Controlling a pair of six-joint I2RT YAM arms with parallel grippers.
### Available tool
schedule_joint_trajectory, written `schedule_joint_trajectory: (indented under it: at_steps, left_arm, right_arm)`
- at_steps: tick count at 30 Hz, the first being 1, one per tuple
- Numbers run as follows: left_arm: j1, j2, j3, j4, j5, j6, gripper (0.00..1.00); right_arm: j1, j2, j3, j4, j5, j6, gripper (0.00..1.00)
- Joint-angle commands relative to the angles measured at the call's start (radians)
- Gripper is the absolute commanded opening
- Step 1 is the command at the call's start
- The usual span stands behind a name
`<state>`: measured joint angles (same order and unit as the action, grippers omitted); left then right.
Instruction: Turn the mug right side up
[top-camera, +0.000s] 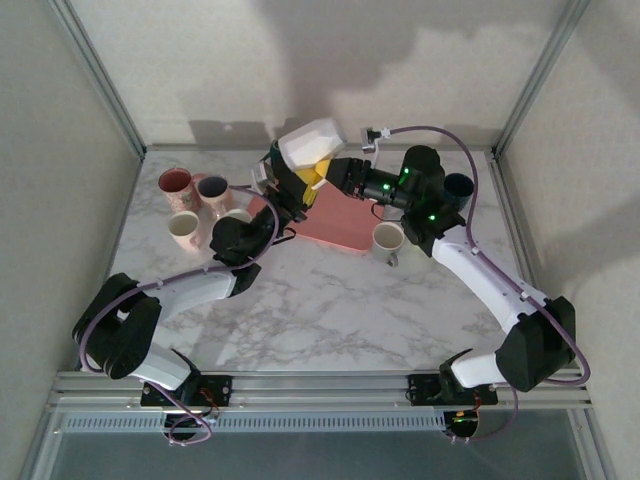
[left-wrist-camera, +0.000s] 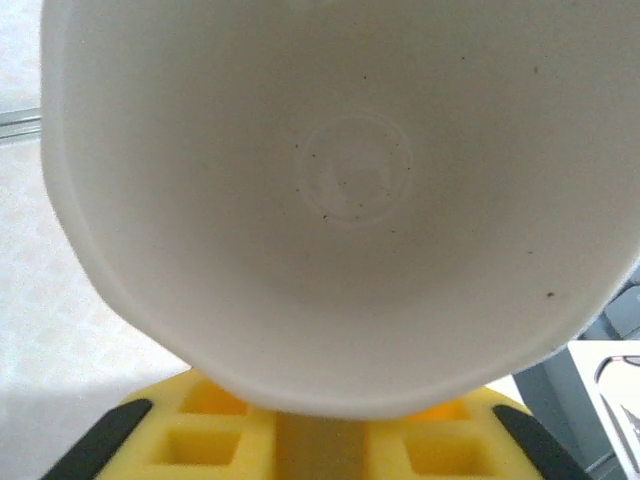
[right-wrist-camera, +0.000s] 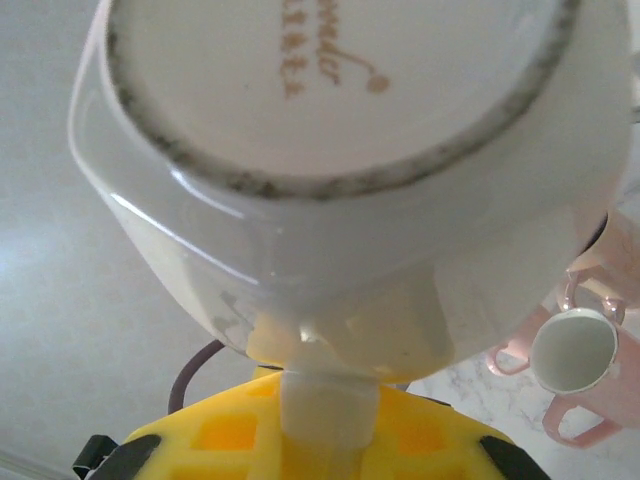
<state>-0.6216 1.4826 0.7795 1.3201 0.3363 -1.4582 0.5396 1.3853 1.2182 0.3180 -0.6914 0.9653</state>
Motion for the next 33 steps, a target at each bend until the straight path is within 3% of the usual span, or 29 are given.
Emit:
schedule_joint_trajectory:
  at_steps: [1, 3, 6, 9, 16, 20, 33]
  left_arm:
    - [-0.008, 0.003, 0.017, 0.103, -0.004, -0.007, 0.09]
    - [-0.009, 0.006, 0.015, 0.114, -0.002, -0.007, 0.0]
    - [-0.008, 0.011, 0.015, 0.132, 0.001, 0.0, 0.0]
    - [-0.008, 0.012, 0.017, 0.154, -0.002, 0.01, 0.0]
    - [-0.008, 0.004, 0.03, 0.176, -0.002, 0.063, 0.0]
    - [-0.008, -0.019, 0.03, 0.179, -0.012, 0.122, 0.0]
    - [0.029, -0.109, 0.048, -0.022, 0.043, 0.277, 0.0]
  right_arm:
    - [0.016, -0.051, -0.001, 0.083, -0.008, -0.022, 0.0]
    - [0.018, -0.056, -0.002, 0.07, 0.001, -0.029, 0.0]
    - [0.018, -0.065, -0.003, 0.045, 0.015, -0.05, 0.0]
    - [0.019, -0.07, 0.001, 0.027, 0.019, -0.061, 0.07]
    - [0.018, -0.078, 0.002, -0.031, 0.035, -0.09, 0.37]
    - [0.018, -0.096, 0.003, -0.108, 0.06, -0.13, 0.46]
    - [0.018, -0.172, 0.032, -0.55, 0.147, -0.362, 0.54]
